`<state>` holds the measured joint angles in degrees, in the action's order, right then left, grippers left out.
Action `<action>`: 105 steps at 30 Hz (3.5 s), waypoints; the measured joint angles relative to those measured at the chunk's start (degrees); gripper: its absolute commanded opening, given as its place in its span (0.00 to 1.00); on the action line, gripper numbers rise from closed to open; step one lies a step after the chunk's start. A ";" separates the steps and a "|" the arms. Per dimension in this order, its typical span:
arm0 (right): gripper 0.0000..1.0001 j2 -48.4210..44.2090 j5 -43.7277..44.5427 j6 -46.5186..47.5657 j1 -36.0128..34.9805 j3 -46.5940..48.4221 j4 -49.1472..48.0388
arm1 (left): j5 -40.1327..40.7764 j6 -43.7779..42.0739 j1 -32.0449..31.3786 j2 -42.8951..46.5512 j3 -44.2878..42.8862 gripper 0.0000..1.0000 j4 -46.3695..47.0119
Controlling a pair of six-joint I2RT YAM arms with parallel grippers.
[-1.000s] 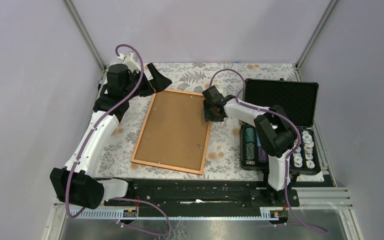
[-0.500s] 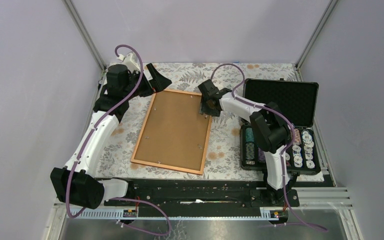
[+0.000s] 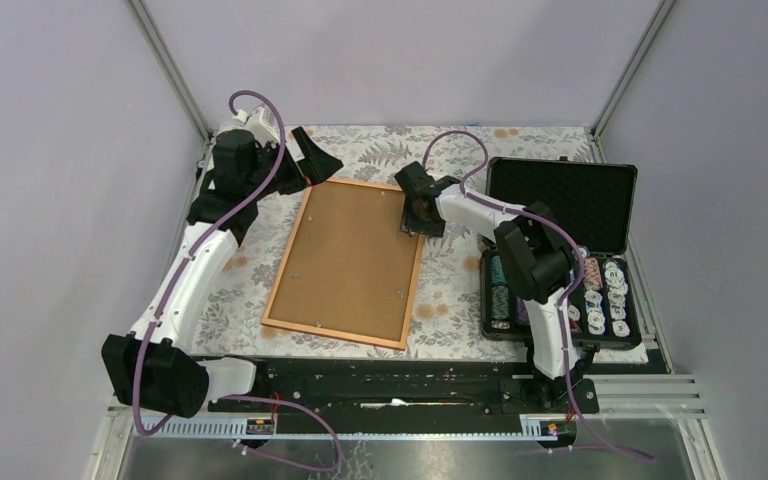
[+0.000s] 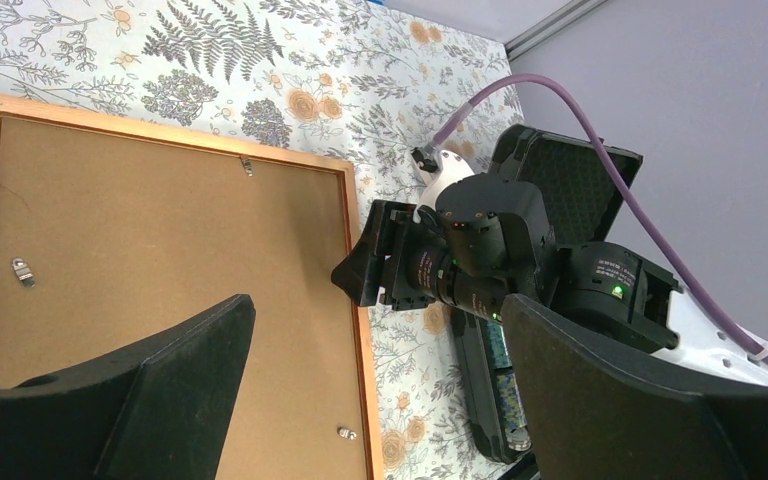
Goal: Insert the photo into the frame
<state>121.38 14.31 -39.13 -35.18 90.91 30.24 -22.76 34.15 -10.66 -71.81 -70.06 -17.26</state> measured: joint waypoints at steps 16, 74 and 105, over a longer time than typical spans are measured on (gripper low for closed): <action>0.43 1.57 -0.02 0.15 0.00 1.07 -0.07 | -0.04 0.24 0.15 -0.02 0.35 0.99 0.92; 0.46 -2.60 -1.90 14.38 -2.14 -4.42 -2.23 | -2.56 1.70 0.26 -0.31 1.31 0.99 1.90; 0.67 -11.02 -7.26 16.35 -5.18 -16.44 -5.31 | -2.56 1.77 0.26 -0.31 1.33 0.99 1.99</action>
<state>110.37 7.05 -22.79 -40.36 74.48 24.93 -25.32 35.92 -10.39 -72.12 -68.73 -15.27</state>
